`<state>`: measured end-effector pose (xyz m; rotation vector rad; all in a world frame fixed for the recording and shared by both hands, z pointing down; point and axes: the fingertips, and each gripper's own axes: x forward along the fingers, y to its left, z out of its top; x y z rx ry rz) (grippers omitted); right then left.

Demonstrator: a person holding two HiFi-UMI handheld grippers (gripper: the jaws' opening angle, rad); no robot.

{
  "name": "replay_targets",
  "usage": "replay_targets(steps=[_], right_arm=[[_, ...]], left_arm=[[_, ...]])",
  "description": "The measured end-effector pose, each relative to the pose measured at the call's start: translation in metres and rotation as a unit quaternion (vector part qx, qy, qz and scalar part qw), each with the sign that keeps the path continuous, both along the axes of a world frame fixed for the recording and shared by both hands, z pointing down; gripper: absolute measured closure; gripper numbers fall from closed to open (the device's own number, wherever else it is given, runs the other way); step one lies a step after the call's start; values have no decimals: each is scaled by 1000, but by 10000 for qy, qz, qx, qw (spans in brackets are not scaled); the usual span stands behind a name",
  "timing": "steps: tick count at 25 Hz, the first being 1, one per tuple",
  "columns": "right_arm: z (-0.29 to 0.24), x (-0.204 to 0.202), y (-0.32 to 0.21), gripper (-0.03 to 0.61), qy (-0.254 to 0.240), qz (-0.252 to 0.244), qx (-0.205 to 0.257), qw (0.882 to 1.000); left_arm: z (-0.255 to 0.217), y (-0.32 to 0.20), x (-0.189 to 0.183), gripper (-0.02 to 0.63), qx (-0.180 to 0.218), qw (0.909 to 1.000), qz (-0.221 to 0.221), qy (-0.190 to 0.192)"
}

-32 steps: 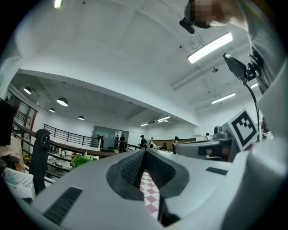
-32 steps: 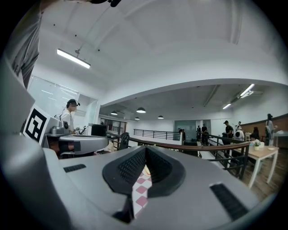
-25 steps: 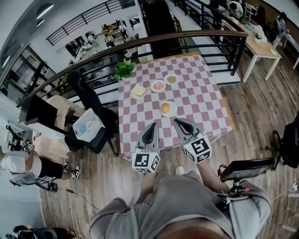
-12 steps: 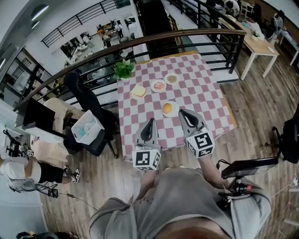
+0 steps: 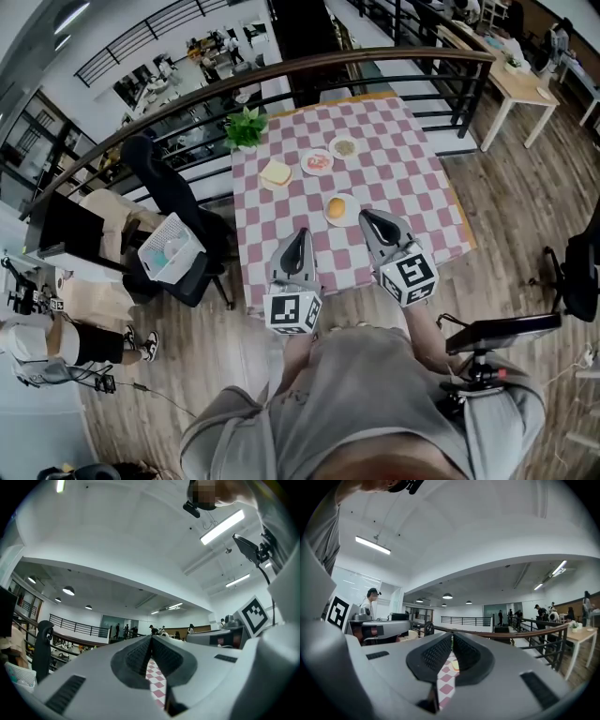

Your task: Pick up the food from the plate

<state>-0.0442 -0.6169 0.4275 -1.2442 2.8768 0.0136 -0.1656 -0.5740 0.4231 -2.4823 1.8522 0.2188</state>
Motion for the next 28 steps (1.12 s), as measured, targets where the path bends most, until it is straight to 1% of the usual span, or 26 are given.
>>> replay_targets(steps=[1,2,3,4,6,12,18,25,26,28], right_arm=[[2,0,-5,550,9,25,-59,10000],[6,2,-12,331,75,119,-143,9998],[11,6,-20,233,199,275,-232,9992],[16,10,-27,204,338,434,-298,9980],[22,14,-33,201,469,555,-366,9967],[29,3,-33,201,609,416,-413,9964],[34,-5,-41,201,937,284,-353,9946],[45,-18,-58,201,1770,-11,-63,9842],[47,-20,-61,201,1949,-61,8,9808],[58,-22,-68,201,2406,-126,151,9704]], left_arm=[[1,-1,0,604,1,10000,25,1],[1,-1,0,604,13,10000,49,-3],[1,-2,0,604,27,10000,65,-16],[1,-3,0,604,32,10000,66,-30],[3,-5,-2,604,11,10000,45,-46],[11,-7,-12,604,-68,10000,-38,-22],[19,-5,-19,604,-115,9999,-114,42],[17,0,-29,604,-84,9997,-212,55],[17,0,-31,604,-86,9997,-230,60],[19,2,-34,604,-99,9996,-259,67]])
